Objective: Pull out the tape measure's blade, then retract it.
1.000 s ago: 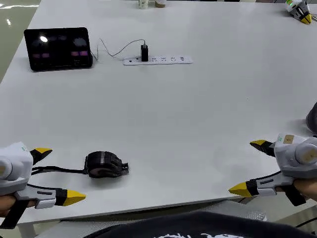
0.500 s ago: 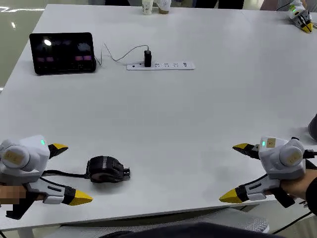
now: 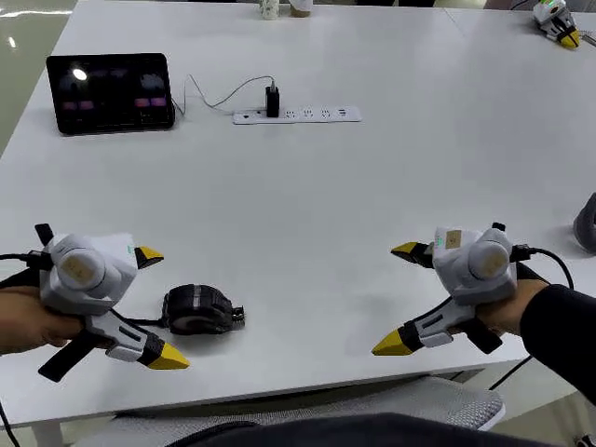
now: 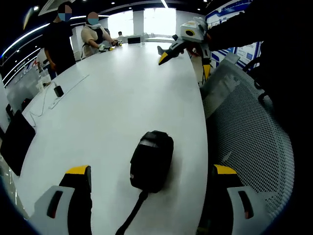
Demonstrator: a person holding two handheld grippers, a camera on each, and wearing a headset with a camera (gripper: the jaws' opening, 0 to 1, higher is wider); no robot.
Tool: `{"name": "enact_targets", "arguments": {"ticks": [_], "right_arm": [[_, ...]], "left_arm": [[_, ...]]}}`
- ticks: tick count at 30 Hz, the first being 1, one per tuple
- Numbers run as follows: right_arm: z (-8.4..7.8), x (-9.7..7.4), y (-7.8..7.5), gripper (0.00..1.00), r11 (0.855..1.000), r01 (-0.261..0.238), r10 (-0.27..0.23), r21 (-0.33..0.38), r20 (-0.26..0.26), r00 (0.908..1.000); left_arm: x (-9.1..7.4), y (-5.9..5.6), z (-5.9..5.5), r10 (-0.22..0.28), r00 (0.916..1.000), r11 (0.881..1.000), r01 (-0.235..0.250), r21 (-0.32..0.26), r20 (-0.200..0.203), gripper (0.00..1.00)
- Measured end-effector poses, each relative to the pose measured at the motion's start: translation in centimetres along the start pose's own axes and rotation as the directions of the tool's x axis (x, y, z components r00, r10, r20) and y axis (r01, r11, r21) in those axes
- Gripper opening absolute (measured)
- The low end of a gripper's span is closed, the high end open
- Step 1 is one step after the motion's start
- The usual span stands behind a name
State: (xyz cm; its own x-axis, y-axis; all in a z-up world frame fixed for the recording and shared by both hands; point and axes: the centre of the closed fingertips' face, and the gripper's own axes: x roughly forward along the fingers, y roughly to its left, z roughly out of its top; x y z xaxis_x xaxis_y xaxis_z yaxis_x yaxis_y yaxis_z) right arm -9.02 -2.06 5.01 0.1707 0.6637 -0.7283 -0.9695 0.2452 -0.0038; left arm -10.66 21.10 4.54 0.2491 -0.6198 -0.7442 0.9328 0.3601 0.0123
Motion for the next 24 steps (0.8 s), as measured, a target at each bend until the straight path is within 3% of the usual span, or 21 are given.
{"name": "enact_targets", "arguments": {"ticks": [7,14,17,24], "right_arm": [[1.2,1.5,0.0,0.99,0.999,-0.020,0.020,-0.034,-0.005,0.9998],[2.9,3.6,0.1,0.99,0.999,-0.034,0.035,-0.036,0.014,0.9993],[3.7,4.5,0.4,0.99,0.998,-0.036,0.037,-0.060,0.020,0.9991],[5.2,7.2,1.7,0.99,0.992,-0.096,0.097,-0.084,0.009,0.9953]], "left_arm": [[0.9,-0.4,0.2,-0.044,0.9975,0.996,0.049,0.077,-0.055,0.95],[2.4,-0.7,0.3,-0.070,0.9940,0.996,0.074,0.048,-0.084,0.81],[2.8,-0.9,0.7,-0.079,0.9928,0.995,0.084,0.049,-0.090,0.81],[3.4,-1.0,0.7,-0.077,0.9884,0.989,0.092,0.114,-0.131,0.68]]}}
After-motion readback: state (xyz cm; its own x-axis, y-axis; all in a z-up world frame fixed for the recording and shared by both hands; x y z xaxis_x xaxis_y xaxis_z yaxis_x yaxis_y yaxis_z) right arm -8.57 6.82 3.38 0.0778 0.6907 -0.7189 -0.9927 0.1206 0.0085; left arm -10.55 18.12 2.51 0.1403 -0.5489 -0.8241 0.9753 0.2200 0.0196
